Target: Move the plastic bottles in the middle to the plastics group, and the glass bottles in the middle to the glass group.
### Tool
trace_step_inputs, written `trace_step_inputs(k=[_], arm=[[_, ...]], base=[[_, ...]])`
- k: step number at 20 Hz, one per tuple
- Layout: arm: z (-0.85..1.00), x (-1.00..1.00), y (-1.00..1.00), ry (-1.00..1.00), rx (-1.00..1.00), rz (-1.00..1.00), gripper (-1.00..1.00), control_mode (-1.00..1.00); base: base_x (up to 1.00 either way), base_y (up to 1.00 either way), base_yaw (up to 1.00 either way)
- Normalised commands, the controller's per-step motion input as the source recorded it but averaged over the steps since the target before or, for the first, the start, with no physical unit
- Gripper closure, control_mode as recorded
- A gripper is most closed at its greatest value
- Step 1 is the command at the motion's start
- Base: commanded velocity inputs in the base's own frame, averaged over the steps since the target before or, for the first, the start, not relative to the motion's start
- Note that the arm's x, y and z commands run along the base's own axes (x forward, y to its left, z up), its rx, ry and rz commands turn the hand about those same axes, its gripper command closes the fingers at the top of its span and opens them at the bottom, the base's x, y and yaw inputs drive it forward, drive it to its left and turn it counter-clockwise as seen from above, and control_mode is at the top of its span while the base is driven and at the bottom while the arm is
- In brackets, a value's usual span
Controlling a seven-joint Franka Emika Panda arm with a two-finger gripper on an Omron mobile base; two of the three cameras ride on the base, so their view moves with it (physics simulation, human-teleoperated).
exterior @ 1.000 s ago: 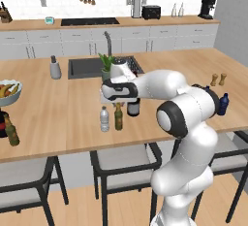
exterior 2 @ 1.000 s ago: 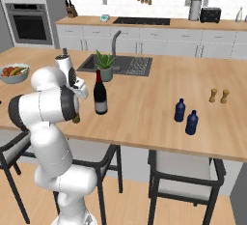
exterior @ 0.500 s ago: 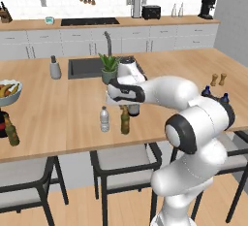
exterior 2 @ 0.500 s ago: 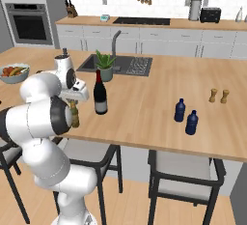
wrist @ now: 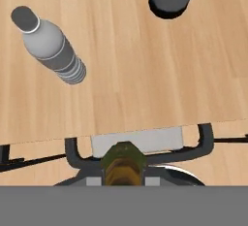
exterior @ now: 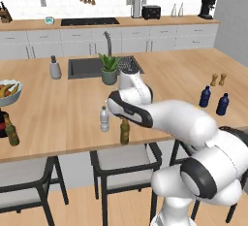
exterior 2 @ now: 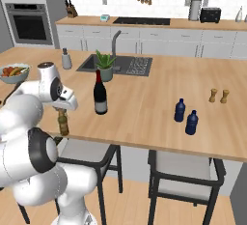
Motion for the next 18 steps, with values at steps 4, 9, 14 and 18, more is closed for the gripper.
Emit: trace_step_inputs(k=[4,9,14,18], arm=[[0.13,-0.41,0.64,-0.13,0.00,0.00,1.00,-1.00],[0.13,-0.21,0.75,-0.07,0.00,0.01,1.00,-1.00],[0.13,0.04,0.66,-0.04,0.00,0.07,1.00,-1.00],[0.19,0.23,0.55,-0.05,0.00,0.21,1.00,-1.00]], base=[[0.00,0.00,0.00],[0.00,0.00,0.00],[0.00,0.00,0.00],[0.00,0.00,0.00]])
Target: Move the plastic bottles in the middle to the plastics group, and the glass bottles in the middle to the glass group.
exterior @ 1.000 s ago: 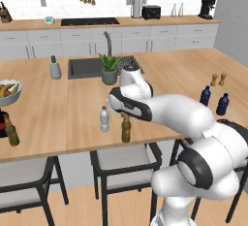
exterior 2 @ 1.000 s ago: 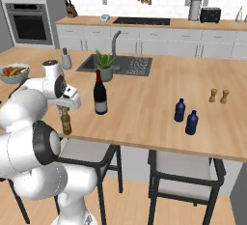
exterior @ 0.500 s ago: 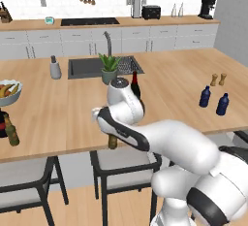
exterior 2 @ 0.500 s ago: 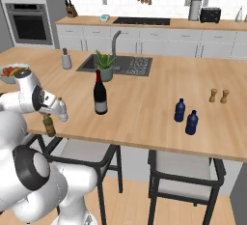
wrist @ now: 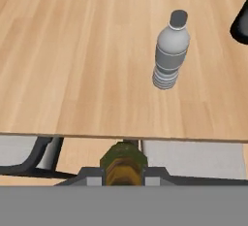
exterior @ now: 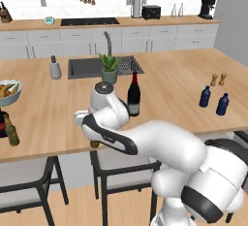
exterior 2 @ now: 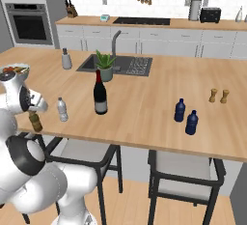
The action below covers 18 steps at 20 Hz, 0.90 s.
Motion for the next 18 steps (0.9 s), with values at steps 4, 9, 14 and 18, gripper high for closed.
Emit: trace_step_inputs(k=[4,9,14,18], arm=[[0.16,0.35,0.51,-0.02,0.00,0.22,1.00,-1.00],[0.06,0.36,0.64,-0.03,-0.04,0.14,1.00,-1.00],[0.00,0.24,0.76,-0.09,-0.07,0.10,1.00,-1.00],[0.02,0.17,0.70,-0.16,-0.05,0.08,1.00,-1.00]], base=[[0.00,0.00,0.00],[0.00,0.00,0.00],[0.00,0.00,0.00],[0.00,0.00,0.00]])
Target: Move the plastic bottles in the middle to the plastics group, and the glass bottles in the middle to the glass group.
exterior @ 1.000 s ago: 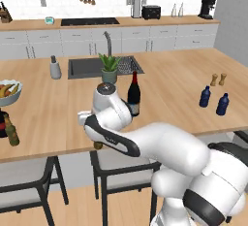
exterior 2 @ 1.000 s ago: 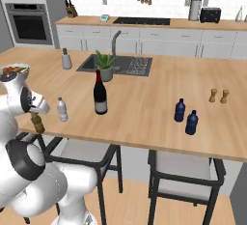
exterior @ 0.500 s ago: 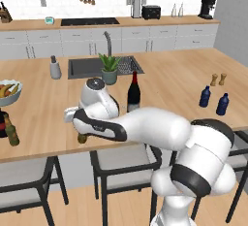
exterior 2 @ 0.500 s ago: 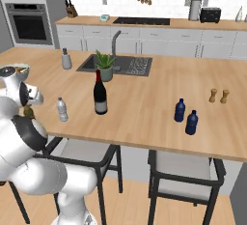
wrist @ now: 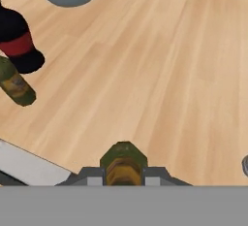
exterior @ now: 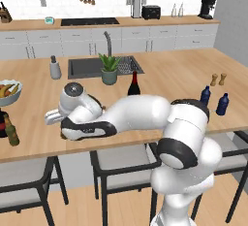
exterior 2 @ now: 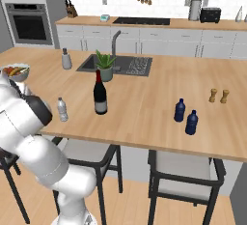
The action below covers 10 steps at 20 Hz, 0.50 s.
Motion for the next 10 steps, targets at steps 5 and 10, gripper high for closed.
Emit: trace_step_inputs(k=[5,10], arm=[[0.02,0.07,0.64,-0.03,0.00,0.09,1.00,-1.00],[0.00,0.38,0.55,0.00,0.00,0.00,1.00,-1.00]], base=[[0.00,0.00,0.00],[0.00,0.00,0.00]])
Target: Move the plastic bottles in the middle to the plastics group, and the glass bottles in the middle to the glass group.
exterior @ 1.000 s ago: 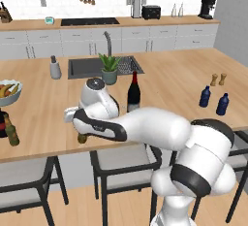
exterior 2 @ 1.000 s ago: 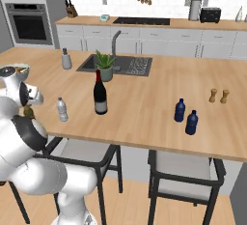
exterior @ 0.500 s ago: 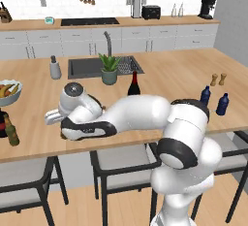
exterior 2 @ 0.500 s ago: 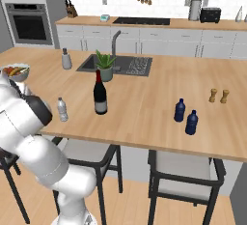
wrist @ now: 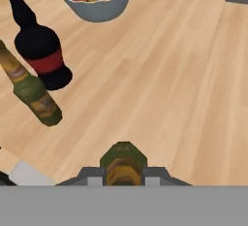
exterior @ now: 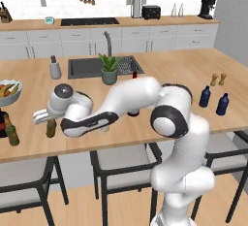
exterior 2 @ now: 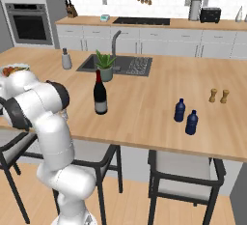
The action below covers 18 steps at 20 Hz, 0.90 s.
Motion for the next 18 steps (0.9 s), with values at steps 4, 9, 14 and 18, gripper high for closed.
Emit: trace_step_inputs(k=[4,9,14,18], arm=[[-0.03,0.29,0.49,0.00,0.00,0.00,1.00,-1.00],[-0.06,0.14,0.53,0.00,0.00,0.00,1.00,-1.00],[0.00,0.32,0.36,0.00,0.00,0.00,1.00,-1.00],[-0.07,0.23,0.03,0.01,0.00,0.00,1.00,-1.00]], base=[[0.00,0.00,0.00],[0.00,0.00,0.00],[0.00,0.00,0.00],[0.00,0.00,0.00]])
